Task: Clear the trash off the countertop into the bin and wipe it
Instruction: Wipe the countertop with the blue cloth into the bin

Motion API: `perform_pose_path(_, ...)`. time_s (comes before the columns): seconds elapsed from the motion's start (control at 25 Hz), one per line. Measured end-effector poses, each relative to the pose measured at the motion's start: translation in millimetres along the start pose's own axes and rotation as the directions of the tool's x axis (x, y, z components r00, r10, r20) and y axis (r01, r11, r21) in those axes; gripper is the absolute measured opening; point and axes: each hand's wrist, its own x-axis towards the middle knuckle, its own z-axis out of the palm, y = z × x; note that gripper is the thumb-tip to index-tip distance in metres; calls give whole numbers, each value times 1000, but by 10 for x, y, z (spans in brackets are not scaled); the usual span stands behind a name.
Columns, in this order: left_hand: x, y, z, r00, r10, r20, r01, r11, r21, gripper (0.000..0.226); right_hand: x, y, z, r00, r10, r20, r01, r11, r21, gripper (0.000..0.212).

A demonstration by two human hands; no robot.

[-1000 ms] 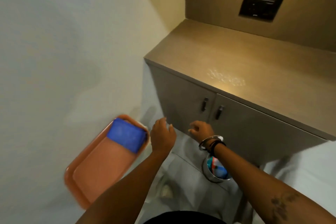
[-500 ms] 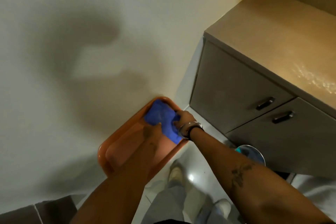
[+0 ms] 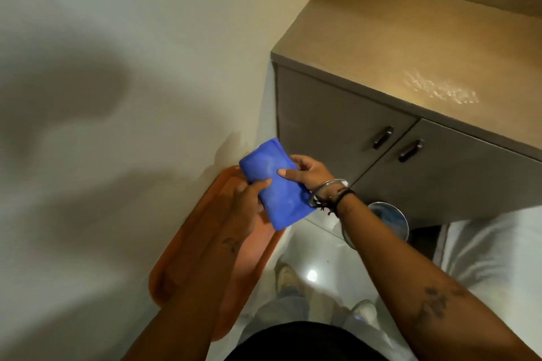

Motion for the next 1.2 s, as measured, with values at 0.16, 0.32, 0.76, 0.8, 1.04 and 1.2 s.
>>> perform_pose_path(0.16, 229, -440, 556, 971, -25, 238, -42, 961, 274, 60, -443, 255, -999, 995, 97, 8, -97, 983, 154, 22)
perform_pose_path(0.32, 626, -1395, 1029, 947, -169, 274, 0, 853, 523, 45, -764, 1092, -1689, 957, 182, -227, -140, 972, 189, 22)
perform_pose_path(0.76, 3064, -4283, 1375, 879, -429, -210, 461, 648, 606, 67, -177, 3854, -2791, 704, 322, -633, -254, 947, 199, 32)
perform_pose_path(0.8, 3300, -4446, 1436, 874, -437, -210, 473, 674, 568, 68, -93, 4030, -2850, 708, 312, -633, -251, 950, 186, 29)
perform_pose_path(1.04, 4212, -5016, 1627, 917, -339, -209, 387, 633, 671, 47, 236, 4527, -3004, 695, 198, -691, -199, 977, 79, 21)
perform_pose_path(1.2, 4166, -4890, 1572, 935, -309, -177, 340, 630, 698, 41, 214, 4300, -3067, 759, 108, -642, -156, 988, -18, 23)
